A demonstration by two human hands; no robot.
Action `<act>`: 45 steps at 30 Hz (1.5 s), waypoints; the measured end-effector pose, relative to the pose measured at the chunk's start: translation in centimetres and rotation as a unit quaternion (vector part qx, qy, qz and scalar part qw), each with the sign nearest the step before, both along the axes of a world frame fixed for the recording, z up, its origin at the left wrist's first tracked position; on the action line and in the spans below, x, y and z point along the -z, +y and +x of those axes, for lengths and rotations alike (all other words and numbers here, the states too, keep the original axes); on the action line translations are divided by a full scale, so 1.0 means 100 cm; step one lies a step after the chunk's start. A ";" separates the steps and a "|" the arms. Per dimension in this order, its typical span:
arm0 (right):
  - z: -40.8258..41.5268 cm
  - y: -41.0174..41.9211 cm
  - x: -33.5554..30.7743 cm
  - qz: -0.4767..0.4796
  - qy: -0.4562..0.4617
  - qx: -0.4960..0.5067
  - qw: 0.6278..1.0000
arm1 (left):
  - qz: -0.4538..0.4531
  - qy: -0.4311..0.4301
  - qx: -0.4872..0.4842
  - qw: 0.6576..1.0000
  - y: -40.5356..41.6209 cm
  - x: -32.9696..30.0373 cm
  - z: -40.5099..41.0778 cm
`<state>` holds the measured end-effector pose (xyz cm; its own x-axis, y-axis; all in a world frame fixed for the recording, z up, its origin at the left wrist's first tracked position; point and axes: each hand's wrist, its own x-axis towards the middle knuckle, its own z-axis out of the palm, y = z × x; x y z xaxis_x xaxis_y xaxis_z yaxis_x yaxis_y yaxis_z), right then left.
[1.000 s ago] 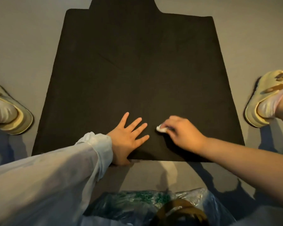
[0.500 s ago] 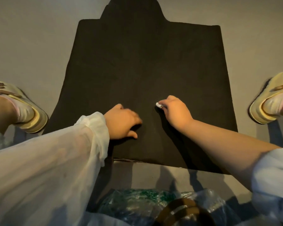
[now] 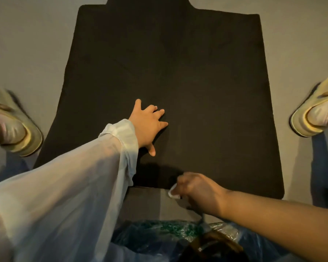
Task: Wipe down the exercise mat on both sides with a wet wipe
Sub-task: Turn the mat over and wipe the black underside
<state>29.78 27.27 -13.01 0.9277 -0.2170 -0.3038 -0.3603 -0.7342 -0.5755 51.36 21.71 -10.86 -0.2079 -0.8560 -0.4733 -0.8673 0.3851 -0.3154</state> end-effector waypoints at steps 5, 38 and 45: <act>-0.005 -0.033 -0.008 0.012 -0.082 0.214 0.973 | -0.143 0.126 -0.039 0.981 -0.022 0.003 -0.001; 0.029 -0.161 0.020 -0.199 0.014 0.215 0.956 | -0.278 0.182 -0.118 0.936 -0.030 0.059 0.004; -0.018 -0.024 0.005 -0.034 0.010 0.103 0.994 | -0.255 0.143 -0.112 0.950 -0.026 0.058 0.001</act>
<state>27.97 24.87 -13.48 0.8556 -0.4226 -0.2990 -0.5174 -0.6808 -0.5185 51.50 19.09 -16.66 -0.0520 -0.9966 0.0638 -0.9878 0.0419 -0.1502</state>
